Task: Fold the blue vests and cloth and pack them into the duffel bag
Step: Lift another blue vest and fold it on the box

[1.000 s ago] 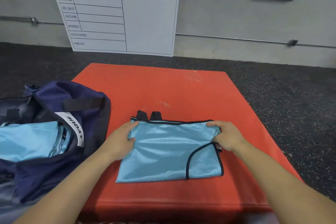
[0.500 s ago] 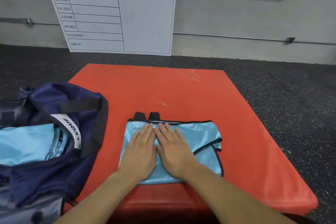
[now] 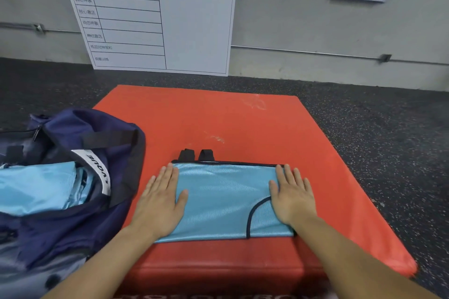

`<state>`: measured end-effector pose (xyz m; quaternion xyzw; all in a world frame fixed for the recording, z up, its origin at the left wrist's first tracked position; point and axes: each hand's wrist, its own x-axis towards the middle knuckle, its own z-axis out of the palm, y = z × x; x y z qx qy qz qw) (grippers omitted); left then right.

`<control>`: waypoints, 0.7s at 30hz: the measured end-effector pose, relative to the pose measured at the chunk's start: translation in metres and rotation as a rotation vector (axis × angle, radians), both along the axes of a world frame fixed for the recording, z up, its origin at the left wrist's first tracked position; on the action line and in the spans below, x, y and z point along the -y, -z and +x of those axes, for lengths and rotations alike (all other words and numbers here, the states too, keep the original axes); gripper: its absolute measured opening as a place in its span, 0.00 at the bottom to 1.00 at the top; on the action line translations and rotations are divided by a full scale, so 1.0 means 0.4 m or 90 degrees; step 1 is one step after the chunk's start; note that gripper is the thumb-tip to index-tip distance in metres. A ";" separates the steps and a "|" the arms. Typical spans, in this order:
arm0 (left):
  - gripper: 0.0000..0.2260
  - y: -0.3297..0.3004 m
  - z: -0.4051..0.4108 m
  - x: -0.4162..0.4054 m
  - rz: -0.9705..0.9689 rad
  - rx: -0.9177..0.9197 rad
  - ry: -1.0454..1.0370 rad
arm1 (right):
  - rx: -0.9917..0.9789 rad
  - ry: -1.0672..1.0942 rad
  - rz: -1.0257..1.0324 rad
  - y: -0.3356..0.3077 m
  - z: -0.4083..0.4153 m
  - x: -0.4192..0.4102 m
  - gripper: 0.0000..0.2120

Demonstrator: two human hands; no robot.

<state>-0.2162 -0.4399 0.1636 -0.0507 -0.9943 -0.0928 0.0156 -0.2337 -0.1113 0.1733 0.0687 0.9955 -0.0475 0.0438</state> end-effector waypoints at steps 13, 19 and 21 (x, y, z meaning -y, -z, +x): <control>0.31 0.040 0.042 -0.059 -0.028 -0.079 0.120 | -0.011 -0.378 -0.035 0.013 0.031 0.195 0.36; 0.40 0.013 0.016 0.035 -0.012 -0.034 0.010 | -0.016 -0.127 0.004 -0.004 -0.029 0.045 0.30; 0.41 0.002 0.021 0.036 -0.003 -0.026 -0.011 | -0.052 -0.120 0.010 -0.018 -0.032 0.061 0.30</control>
